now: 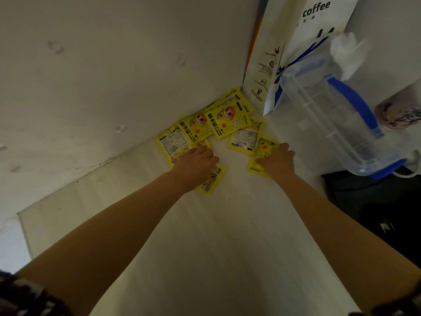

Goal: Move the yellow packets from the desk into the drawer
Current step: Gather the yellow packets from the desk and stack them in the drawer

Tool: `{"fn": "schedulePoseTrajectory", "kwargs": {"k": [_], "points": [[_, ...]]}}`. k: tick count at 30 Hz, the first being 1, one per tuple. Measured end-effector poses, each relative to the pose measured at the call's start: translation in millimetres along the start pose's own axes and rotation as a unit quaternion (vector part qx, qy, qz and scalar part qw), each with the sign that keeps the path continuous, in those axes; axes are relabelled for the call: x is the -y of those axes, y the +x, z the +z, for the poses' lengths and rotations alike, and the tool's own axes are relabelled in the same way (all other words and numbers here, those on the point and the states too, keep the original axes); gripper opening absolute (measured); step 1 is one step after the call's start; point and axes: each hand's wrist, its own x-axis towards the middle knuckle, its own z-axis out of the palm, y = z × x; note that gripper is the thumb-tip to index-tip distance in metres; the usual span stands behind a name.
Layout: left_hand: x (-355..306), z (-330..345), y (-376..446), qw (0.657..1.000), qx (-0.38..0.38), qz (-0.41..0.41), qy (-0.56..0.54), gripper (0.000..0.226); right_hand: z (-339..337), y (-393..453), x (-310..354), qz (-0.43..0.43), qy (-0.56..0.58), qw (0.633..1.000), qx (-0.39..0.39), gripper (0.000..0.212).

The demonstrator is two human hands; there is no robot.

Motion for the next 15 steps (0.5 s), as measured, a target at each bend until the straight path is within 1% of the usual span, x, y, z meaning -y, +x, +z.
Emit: {"fn": "schedulePoseTrajectory", "kwargs": {"k": [3,5,7,9,11,13,15], "points": [[-2,-2,-5,1.000,0.006,0.006,0.014,0.048,-5,-8,-5,-0.026,-0.036,0.999,0.005,0.072],[-4,0,-10,0.999,-0.016,0.026,0.014,0.049,-7,-12,-10,-0.019,-0.030,0.999,0.010,0.069],[-4,1,-16,0.998,-0.039,0.050,-0.011,0.044,-8,-15,-16,0.018,0.012,0.999,0.024,0.069],[-4,-1,-22,0.996,-0.056,0.059,-0.037,0.037,-10,-18,-21,0.035,0.068,0.997,0.026,0.066],[-6,-5,-28,0.994,-0.073,0.063,-0.058,0.034,-12,-23,-24,0.020,0.102,0.994,0.026,0.060],[-5,-6,-33,0.989,-0.070,0.069,-0.110,0.031,-16,-28,-24,-0.003,0.127,0.992,0.014,0.055],[1,-6,-34,0.980,-0.079,0.038,-0.178,0.025,-16,-29,-20,-0.019,0.159,0.987,0.020,0.055]]}}
